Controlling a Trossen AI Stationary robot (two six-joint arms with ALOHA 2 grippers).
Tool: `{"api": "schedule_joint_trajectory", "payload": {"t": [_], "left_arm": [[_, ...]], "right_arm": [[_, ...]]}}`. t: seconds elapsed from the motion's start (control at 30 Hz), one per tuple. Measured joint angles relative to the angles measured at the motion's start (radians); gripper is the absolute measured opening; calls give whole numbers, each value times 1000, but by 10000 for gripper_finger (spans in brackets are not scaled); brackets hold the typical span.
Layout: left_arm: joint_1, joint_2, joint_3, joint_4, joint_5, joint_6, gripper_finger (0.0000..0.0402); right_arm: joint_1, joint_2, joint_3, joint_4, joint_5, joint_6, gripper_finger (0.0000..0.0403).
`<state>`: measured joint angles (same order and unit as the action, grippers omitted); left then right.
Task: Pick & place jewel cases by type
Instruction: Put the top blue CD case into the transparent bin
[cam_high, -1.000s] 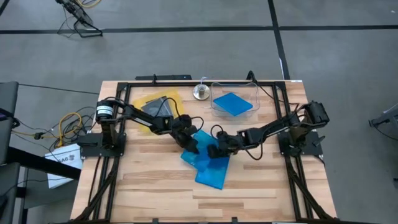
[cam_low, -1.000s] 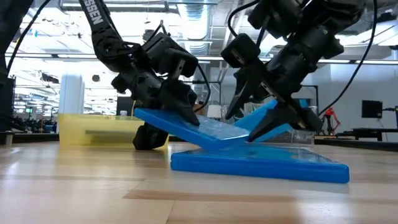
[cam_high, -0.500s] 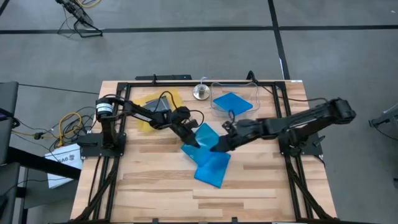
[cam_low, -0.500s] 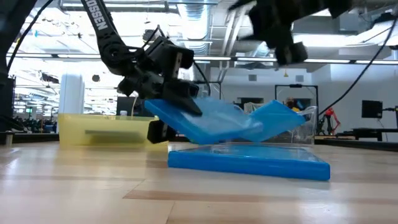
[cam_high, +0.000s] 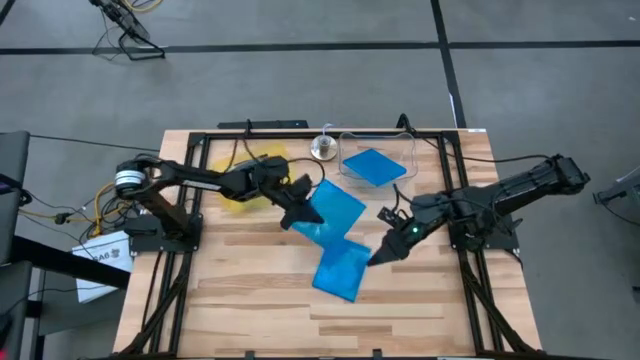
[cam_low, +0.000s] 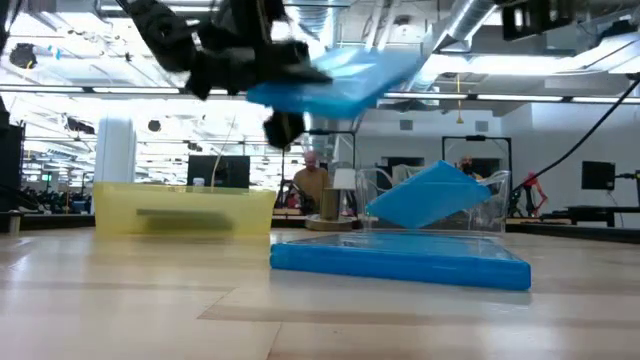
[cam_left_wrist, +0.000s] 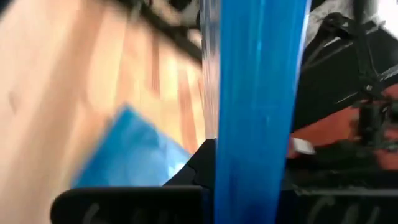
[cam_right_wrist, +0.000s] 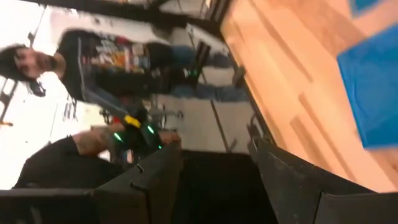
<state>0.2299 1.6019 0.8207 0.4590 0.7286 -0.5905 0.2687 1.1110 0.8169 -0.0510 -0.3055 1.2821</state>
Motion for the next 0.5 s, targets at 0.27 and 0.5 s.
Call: {"api": "schedule_joint_trajectory", "payload": {"t": [0.27,0.5], "left_arm": [[-32,-164,2,-4,-256,452,1],[-75,-223,30,-39,-430,891,0]], "right_arm": [[64,6,-1,-92,-34,1,205],[99,7,-1,-201,-8,1,205]]}}
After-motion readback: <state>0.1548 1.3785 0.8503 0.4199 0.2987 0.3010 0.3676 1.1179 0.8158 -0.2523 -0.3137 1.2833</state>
